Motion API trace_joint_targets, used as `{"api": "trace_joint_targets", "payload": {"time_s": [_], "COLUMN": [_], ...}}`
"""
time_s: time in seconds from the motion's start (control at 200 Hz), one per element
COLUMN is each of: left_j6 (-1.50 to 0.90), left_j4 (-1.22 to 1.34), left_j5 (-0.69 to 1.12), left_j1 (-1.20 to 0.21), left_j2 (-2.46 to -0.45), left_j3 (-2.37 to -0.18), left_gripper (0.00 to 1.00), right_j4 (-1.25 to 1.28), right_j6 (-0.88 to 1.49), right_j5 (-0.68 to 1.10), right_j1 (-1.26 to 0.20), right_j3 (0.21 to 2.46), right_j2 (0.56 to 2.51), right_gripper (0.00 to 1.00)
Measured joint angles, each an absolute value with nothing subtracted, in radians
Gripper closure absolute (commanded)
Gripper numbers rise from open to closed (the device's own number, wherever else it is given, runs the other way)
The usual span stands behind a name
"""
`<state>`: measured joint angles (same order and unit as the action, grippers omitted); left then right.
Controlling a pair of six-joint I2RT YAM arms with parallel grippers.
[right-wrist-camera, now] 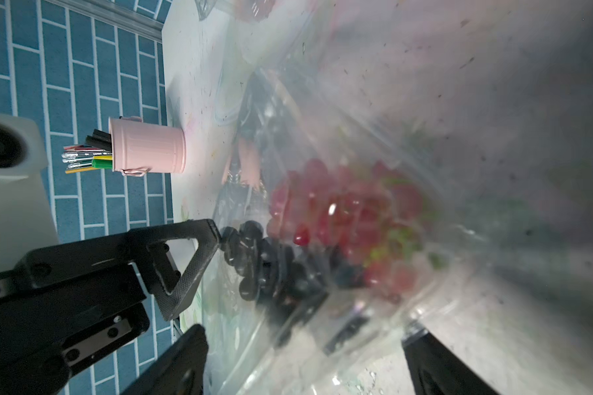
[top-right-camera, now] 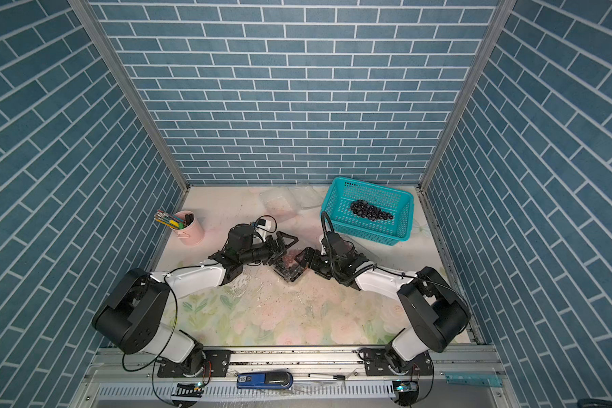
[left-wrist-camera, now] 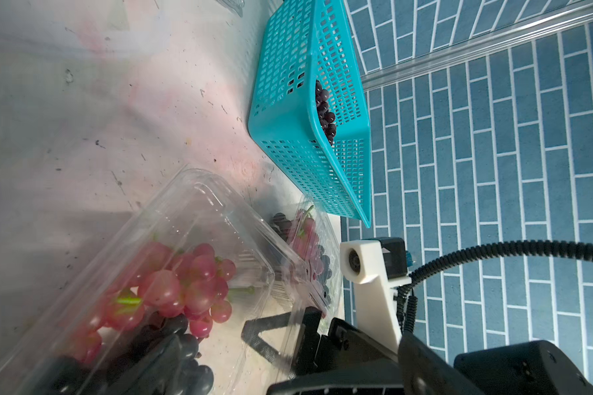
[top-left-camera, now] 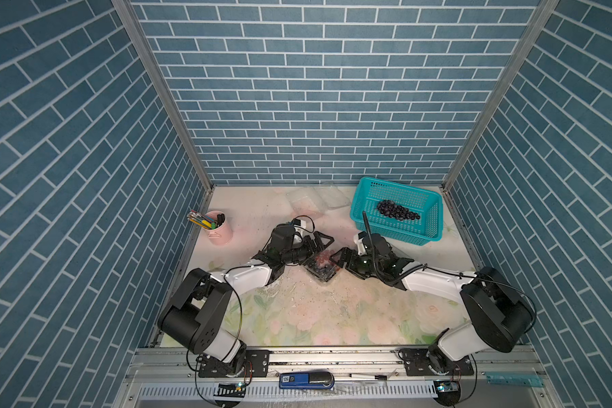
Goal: Pack grapes into containers
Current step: Move the packing box to the center of the board.
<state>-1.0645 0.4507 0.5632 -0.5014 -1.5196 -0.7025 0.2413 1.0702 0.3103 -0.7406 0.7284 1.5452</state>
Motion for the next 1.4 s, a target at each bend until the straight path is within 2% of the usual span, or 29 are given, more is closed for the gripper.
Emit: {"api": "trace_joint_targets", "payload": {"time_s": [0.245,0.435,0.67,0.825,1.11,1.4], "left_j6": [-1.041,-1.01,-0.986,-0.986,-0.987,-0.991], "left_j4": [0.376,0.321,0.277,0.278,0.298,0.32], "left_j5": [0.582,0.59,0.596,0.596,0.601,0.603], "left_j1": [-0.405,-0.332,-0.311,-0.31,-0.311,-0.32], "left_j2": [-1.442,-1.366,-1.351,-1.368,-1.445,-1.453], "left_j3": [-0.663,-0.659,-0.659,-0.659,-0.659,-0.663], "left_gripper": [0.0,0.0,0.0,0.0,0.0,0.0], "right_j4": [0.348,0.404,0.472,0.5,0.565,0.656], "right_j6": [1.116,1.127,1.149,1.149,1.148,1.165], "right_j5": [0.303,0.323,0.358,0.365,0.397,0.431], "right_j1": [-0.765,-0.766,-0.768,-0.755,-0.693,-0.667], "right_j3": [0.769,0.95,1.114,1.093,0.894,0.896], "right_j2": [1.668,1.83,1.988,1.987,1.912,1.916], "right_gripper": [0.17,0.18,0.18,0.18,0.19,0.23]}}
